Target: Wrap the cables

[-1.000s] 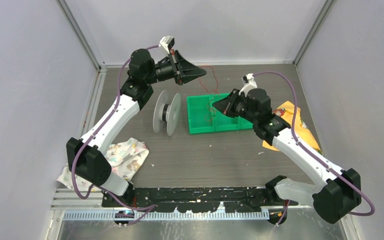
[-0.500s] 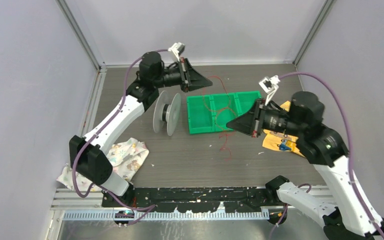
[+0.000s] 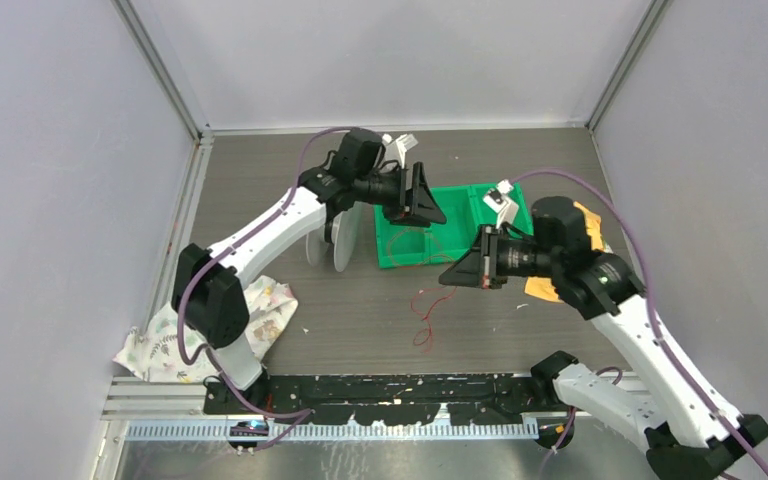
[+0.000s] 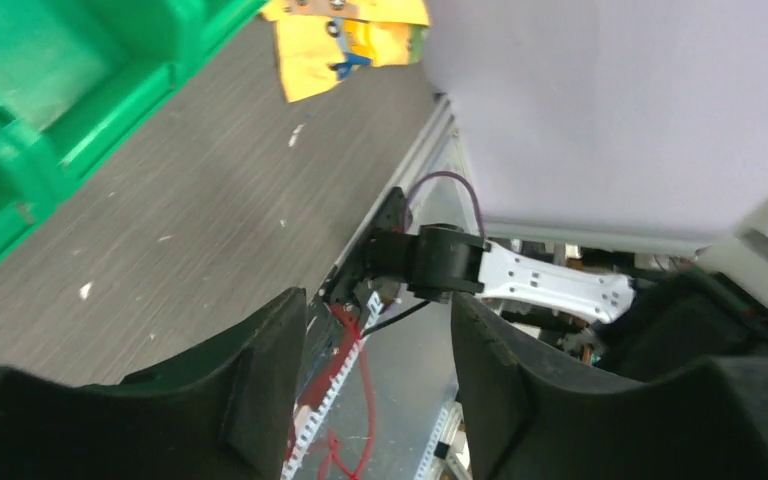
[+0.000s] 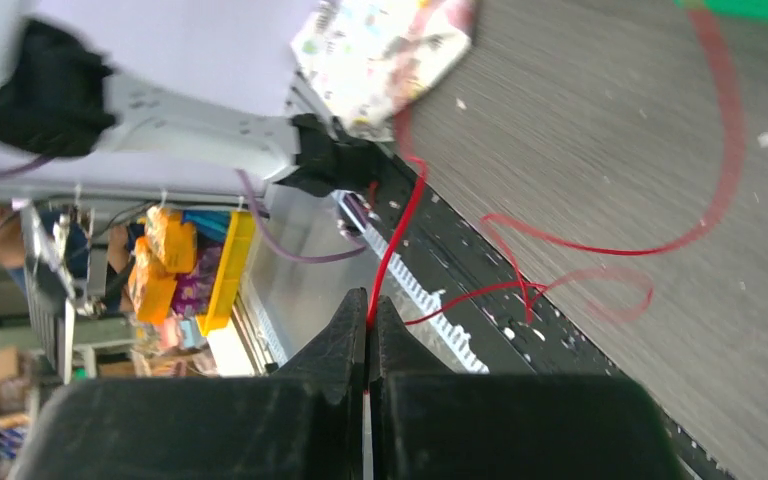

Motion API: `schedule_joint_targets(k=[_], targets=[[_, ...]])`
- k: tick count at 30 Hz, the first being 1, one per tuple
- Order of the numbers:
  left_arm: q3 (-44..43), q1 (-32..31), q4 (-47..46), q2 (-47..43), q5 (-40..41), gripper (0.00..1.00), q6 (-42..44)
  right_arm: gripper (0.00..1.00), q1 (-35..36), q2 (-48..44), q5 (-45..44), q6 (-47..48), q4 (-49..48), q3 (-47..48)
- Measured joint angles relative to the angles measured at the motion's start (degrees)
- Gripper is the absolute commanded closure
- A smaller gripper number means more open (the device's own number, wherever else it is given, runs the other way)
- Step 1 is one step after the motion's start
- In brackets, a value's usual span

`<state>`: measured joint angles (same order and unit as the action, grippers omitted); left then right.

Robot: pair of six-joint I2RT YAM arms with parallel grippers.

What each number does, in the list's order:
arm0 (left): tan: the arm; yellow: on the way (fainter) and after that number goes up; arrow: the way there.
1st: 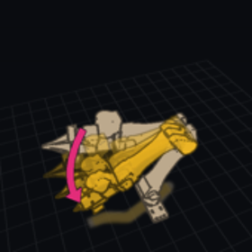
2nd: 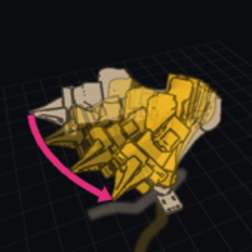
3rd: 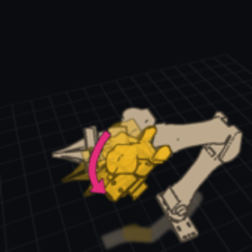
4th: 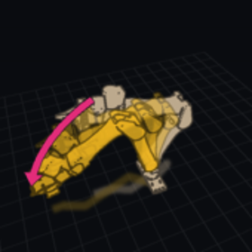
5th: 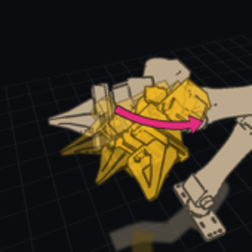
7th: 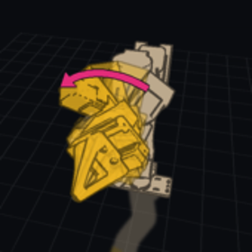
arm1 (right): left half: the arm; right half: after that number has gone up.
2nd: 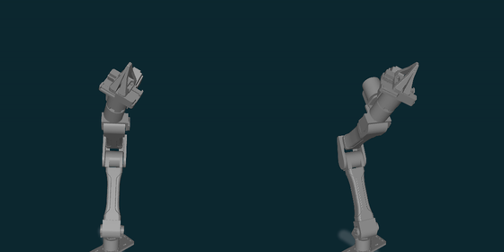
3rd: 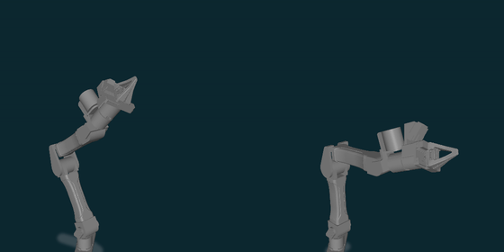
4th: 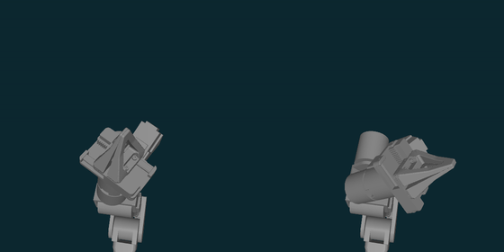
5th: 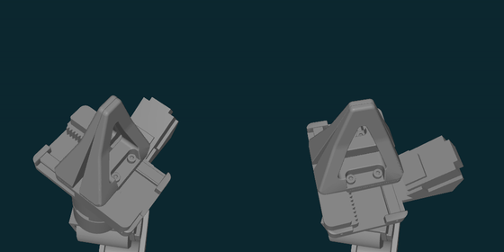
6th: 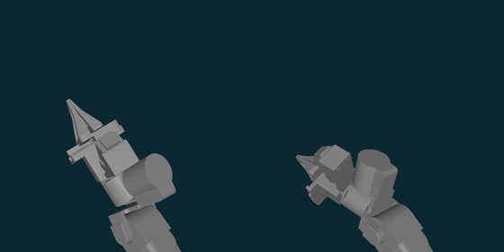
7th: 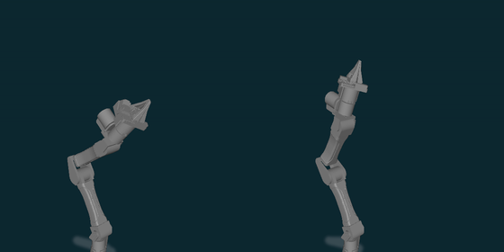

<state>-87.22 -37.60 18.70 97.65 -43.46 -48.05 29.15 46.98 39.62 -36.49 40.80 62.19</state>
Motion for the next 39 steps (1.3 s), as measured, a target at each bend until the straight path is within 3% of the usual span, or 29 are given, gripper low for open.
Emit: schedule_joint_targets(k=[3,11,16,22,26,32,39], targets=[[-2.34,0.22,7.50,-0.33,4.68,0.29,5.90,0.99,-0.07,3.19,-2.93,-2.71,-0.90,-4.39],[-3.17,1.49,14.75,-13.20,20.11,0.25,19.17,0.99,-2.84,8.22,-6.84,-13.40,-11.72,-10.56],[9.22,2.10,9.27,-26.27,22.88,0.26,23.56,0.99,-4.68,10.82,-7.91,-21.84,-19.45,-15.96],[26.95,1.29,1.90,-34.75,20.70,0.25,23.30,0.99,-6.01,12.59,-7.26,-30.25,-29.53,-16.00],[31.43,-1.18,-0.52,-35.82,21.44,0.24,24.22,0.99,-6.14,15.21,-6.54,-32.89,-33.09,-15.06],[39.36,-10.45,-11.23,-37.27,29.35,0.24,29.40,0.99,-6.40,16.39,-5.84,-34.45,-35.21,-14.71],[41.97,-11.52,-20.92,-33.07,35.56,0.27,32.48,0.99,-6.40,16.39,-5.46,-35.67,-37.07,-14.71]])
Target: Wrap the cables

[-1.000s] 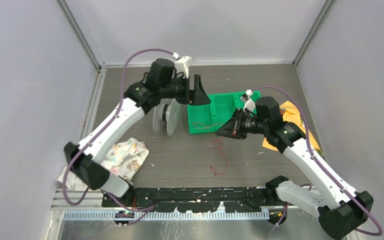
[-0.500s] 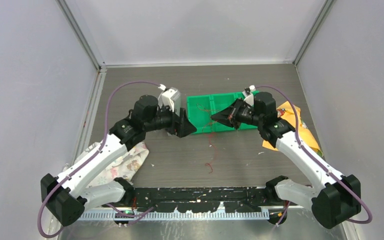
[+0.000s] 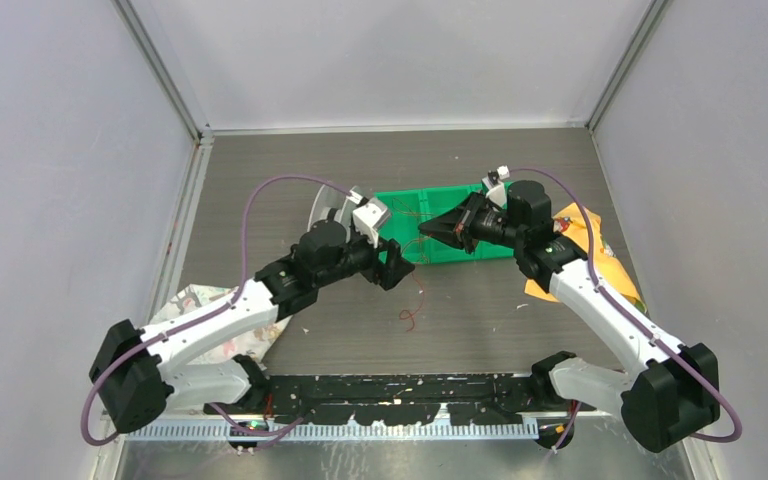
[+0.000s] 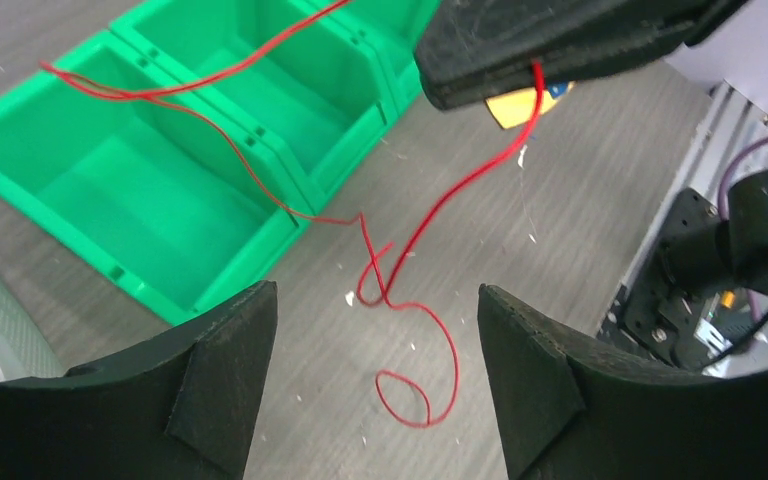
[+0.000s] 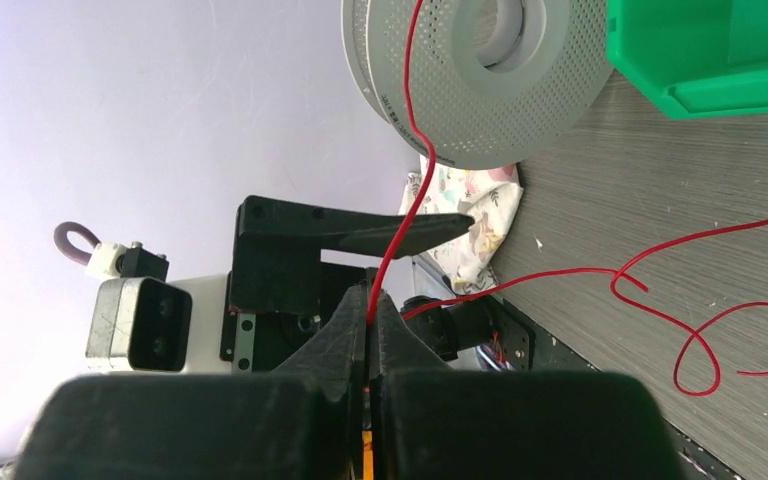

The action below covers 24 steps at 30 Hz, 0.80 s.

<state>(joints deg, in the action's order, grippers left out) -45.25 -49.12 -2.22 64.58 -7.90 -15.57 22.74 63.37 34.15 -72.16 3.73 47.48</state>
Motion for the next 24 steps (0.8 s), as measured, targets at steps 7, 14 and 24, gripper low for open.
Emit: schedule_joint_targets(k=[7,14,24], targets=[[-0.94,-0.04,-6.49,7.89,1.11,0.95,1.01,0.99,-0.15,-0.50,0.04,-0.33,-0.24,0.00],[-4.94,-0.07,-0.94,5.79,0.39,1.00,0.13,0.23,-2.36,-4.81,-7.13,7.98,10.21,0.46],[-28.13,0.90,24.81,5.77,-0.07,1.00,-6.78,0.21,-2.73,-12.17,-22.56,22.88,30.14,2.75]])
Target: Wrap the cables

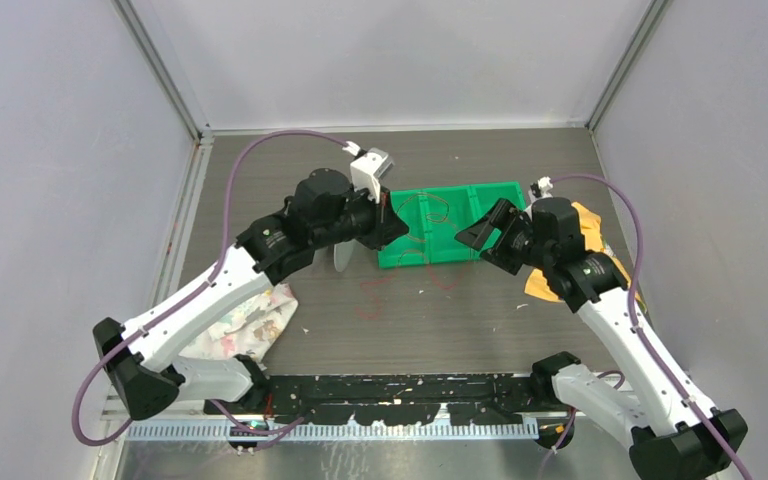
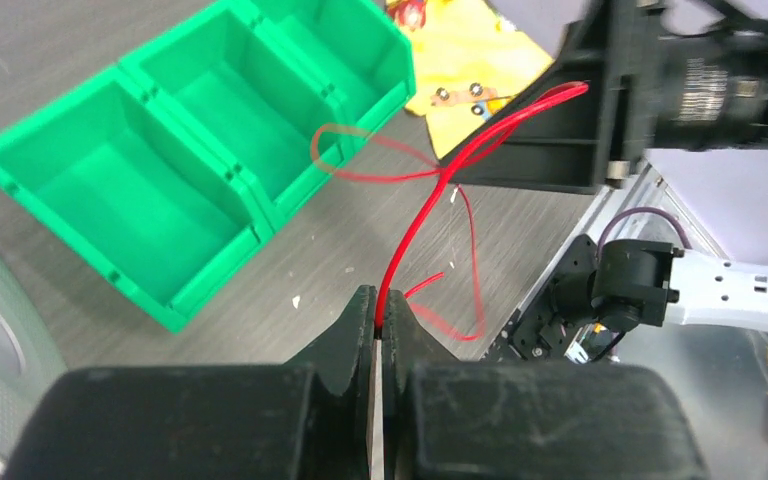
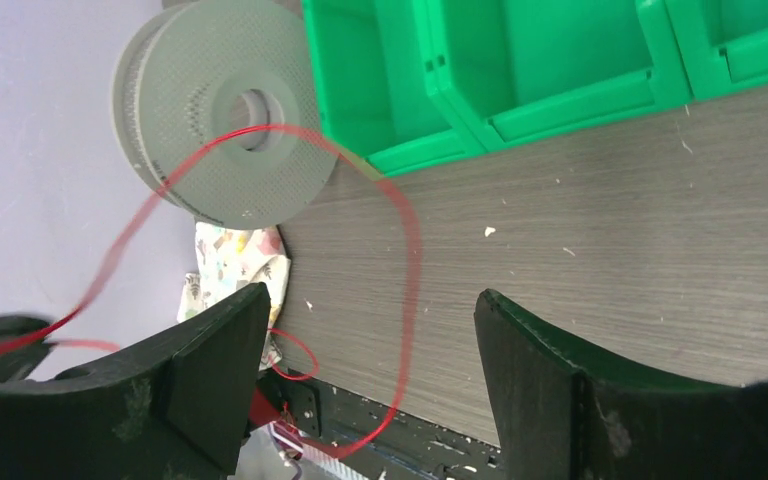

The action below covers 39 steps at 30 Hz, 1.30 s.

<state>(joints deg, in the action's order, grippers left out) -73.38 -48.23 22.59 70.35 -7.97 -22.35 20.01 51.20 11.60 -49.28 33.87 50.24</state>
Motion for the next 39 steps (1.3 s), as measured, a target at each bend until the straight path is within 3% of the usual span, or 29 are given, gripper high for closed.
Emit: schedule_joint_targets(k=[9,17,22,27,31,34,39], targets=[[-0.83,1.05,7.39,5.90,-0.15,1.00,-8.87,0.20,4.20,-4.72,1.53,3.43,-3.48,-1.29],[-4.35,2.34,12.00,8.02,-4.26,1.00,-10.16,0.26,6.64,-5.90,2.08,5.86,-5.33,-1.73],[-6.58,3.82,13.55,8.50,-12.55,1.00,-2.58,0.32,9.75,-1.88,4.76,5.95,-9.84,-1.51],[-6.38,3.91,15.67,8.44,-15.74,1.00,5.27,0.38,11.04,1.55,7.50,6.01,-14.25,1.01],[-7.48,5.42,19.91,8.63,-20.74,1.00,10.19,0.33,11.80,3.41,7.98,14.93,-8.11,9.09],[-11.10,9.14,24.70,10.27,-28.85,1.00,13.81,0.30,12.00,3.37,8.22,22.34,-3.45,14.43],[-14.47,13.66,29.27,13.11,-37.18,1.00,17.73,0.30,12.02,2.05,9.46,31.01,-0.39,16.83]])
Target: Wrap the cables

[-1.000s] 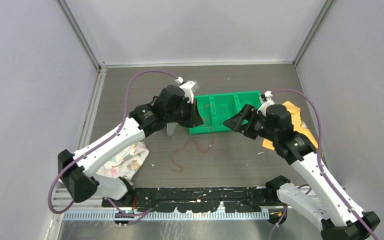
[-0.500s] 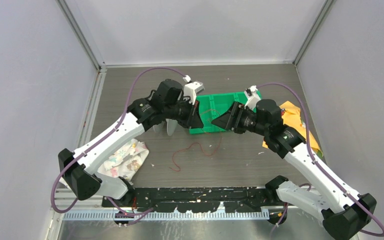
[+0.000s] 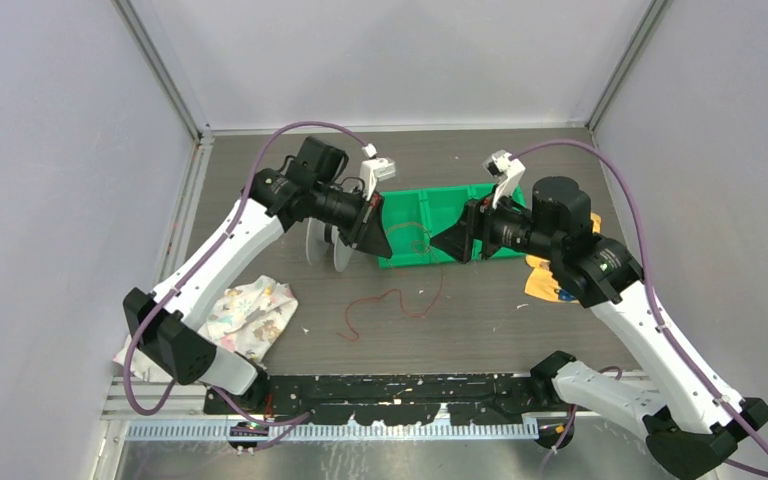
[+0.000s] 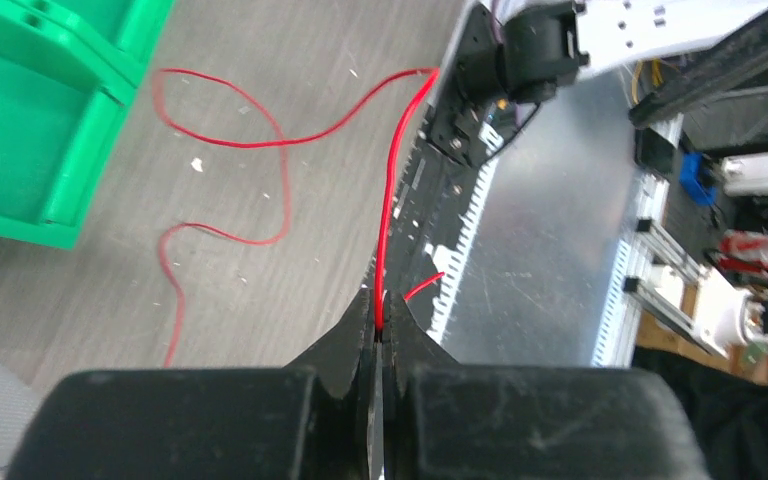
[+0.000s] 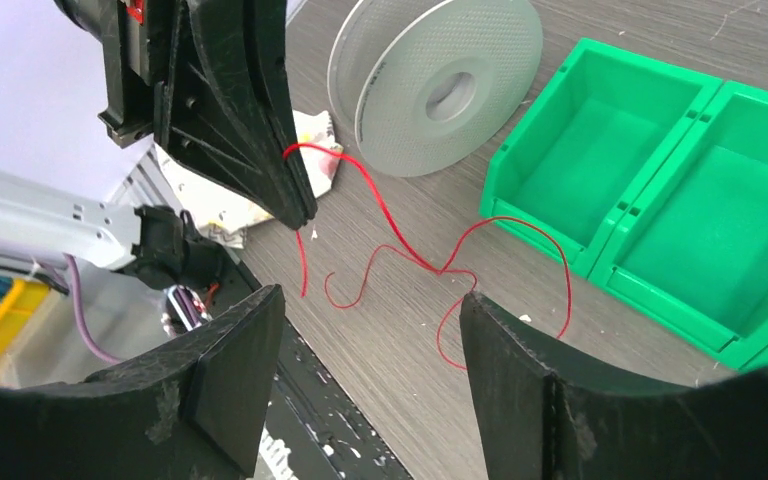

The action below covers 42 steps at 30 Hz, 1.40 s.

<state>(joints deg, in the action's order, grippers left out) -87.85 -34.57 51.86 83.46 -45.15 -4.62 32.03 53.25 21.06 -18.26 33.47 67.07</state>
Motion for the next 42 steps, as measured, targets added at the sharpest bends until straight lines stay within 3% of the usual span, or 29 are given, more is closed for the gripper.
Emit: schedule_joint_targets(k=[5,8,13,18,20,21,23,25,30,35,39,42], targets=[[-0.02,-0.26,2.73,0.92,-4.09,1.00,1.22,0.29,0.11,3.10,2.82,3.10,-2.95,-0.55],[-0.22,-0.31,3.45,0.92,-5.42,1.00,1.73,0.35,0.17,7.06,4.26,3.65,-4.87,-0.55],[-0.70,-0.31,4.20,0.92,-6.32,1.00,2.08,0.55,0.28,12.13,6.16,4.39,-6.36,-0.52],[-0.90,-0.31,4.50,0.92,-6.51,1.00,2.12,0.91,0.37,13.14,8.13,4.46,-6.51,-0.42],[-0.90,-0.31,4.55,0.96,-6.51,1.00,2.12,0.99,0.46,13.11,9.01,3.67,-6.99,-0.42],[-0.90,-0.31,4.55,1.03,-6.51,1.00,2.12,0.99,0.50,13.11,9.22,3.48,-7.19,-0.42],[-0.96,-0.28,4.61,1.27,-6.45,0.74,2.10,0.99,0.52,12.98,8.79,2.03,-7.74,-0.48],[-1.29,-0.15,4.76,1.68,-5.95,0.59,2.21,0.99,0.61,12.46,6.86,0.76,-8.37,-0.79],[-2.47,1.44,6.51,2.01,-0.55,0.52,1.53,0.99,0.63,8.81,-2.16,-5.07,-9.86,-3.13],[0.15,10.51,4.15,-3.61,5.95,0.45,-3.76,0.99,2.27,8.70,-8.61,-10.40,-12.92,-3.32],[6.71,18.40,-1.09,-12.59,15.91,0.37,-9.62,0.99,6.64,13.55,-14.56,-12.68,-14.16,-1.92],[12.07,18.86,-4.35,-17.70,22.36,0.35,-12.70,0.99,9.62,19.87,-18.78,-14.29,-15.41,0.35]])
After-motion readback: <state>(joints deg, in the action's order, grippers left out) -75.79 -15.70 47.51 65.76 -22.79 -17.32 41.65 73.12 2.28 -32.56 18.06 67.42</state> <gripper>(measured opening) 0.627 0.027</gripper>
